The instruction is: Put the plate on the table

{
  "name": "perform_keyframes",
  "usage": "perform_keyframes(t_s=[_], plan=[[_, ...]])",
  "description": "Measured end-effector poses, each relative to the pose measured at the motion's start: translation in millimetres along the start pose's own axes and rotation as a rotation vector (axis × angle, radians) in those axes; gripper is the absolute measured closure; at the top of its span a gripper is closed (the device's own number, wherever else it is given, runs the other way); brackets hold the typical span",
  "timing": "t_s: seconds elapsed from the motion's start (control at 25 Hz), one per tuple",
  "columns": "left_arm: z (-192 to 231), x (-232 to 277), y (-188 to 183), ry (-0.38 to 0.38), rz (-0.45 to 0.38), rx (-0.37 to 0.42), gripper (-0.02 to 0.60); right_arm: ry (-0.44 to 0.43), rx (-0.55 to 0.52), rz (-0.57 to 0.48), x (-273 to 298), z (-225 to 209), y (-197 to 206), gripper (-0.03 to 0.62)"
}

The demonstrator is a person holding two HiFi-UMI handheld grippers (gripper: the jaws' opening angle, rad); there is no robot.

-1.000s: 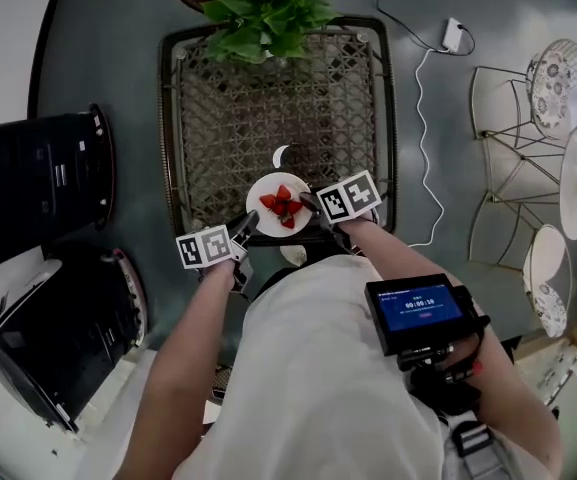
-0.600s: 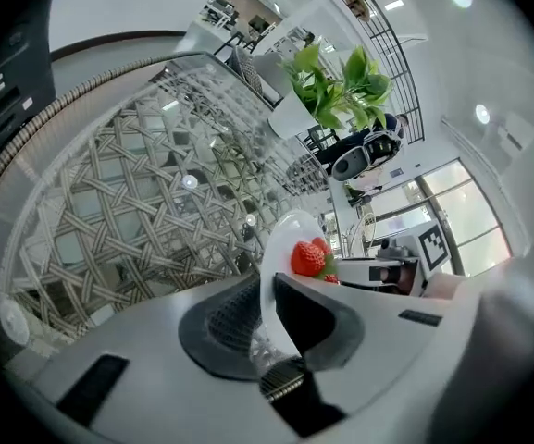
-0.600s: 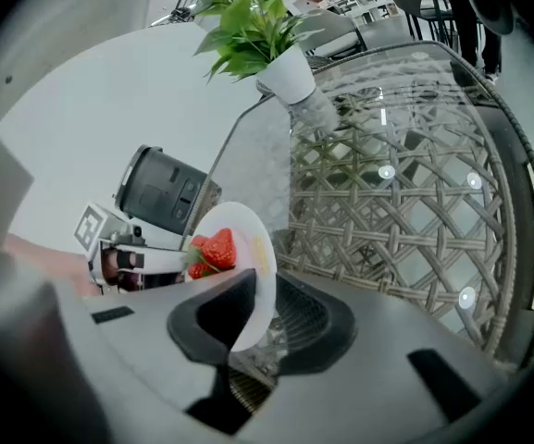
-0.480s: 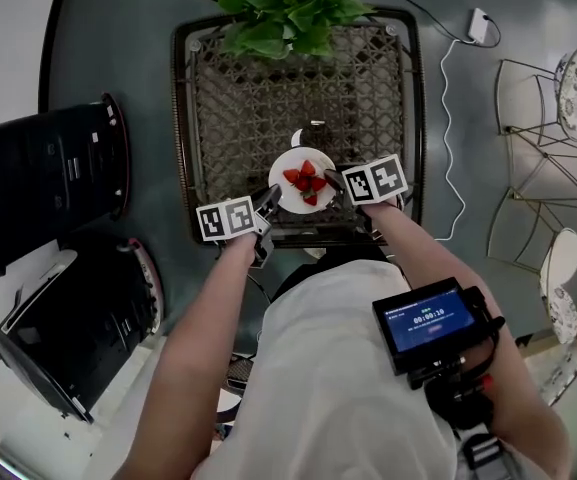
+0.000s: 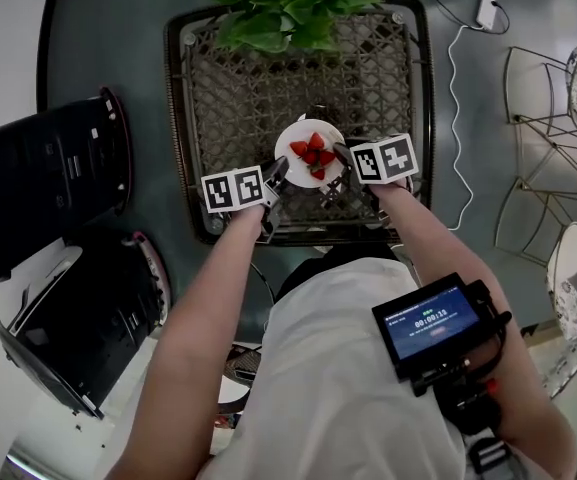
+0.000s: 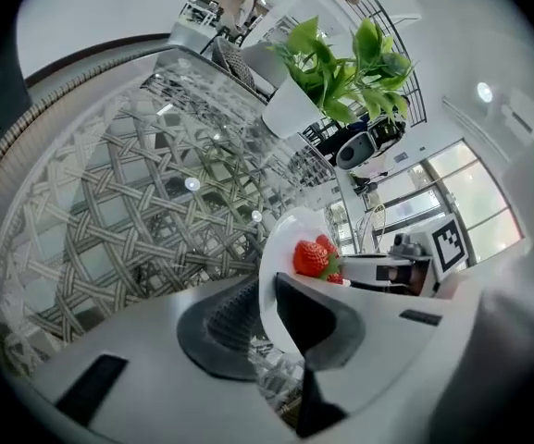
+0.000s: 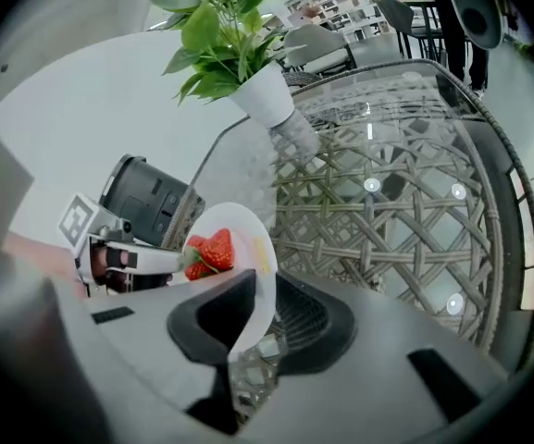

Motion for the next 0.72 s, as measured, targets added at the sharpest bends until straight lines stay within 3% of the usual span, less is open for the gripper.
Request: perform_keyframes(t_s=[0.44, 0.72], plan=[[-1, 15, -22, -0.093, 0.078, 0.102, 0.534, 0.075, -0.098, -0.009, 2, -4, -24, 0.542], [-5, 18, -19, -0.168, 0.08, 0.164, 0.523, 0.122, -0.15, -0.012, 4, -8, -21, 0.539]])
Point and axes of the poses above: the fingertips, and each gripper's own axes: x forward along the fingers, z to its left, y out of its underside, the point moved 4 cm from there along -x, backward along the fingers, and after that the axes turned 5 degrees about -z, right-handed, at the moved point
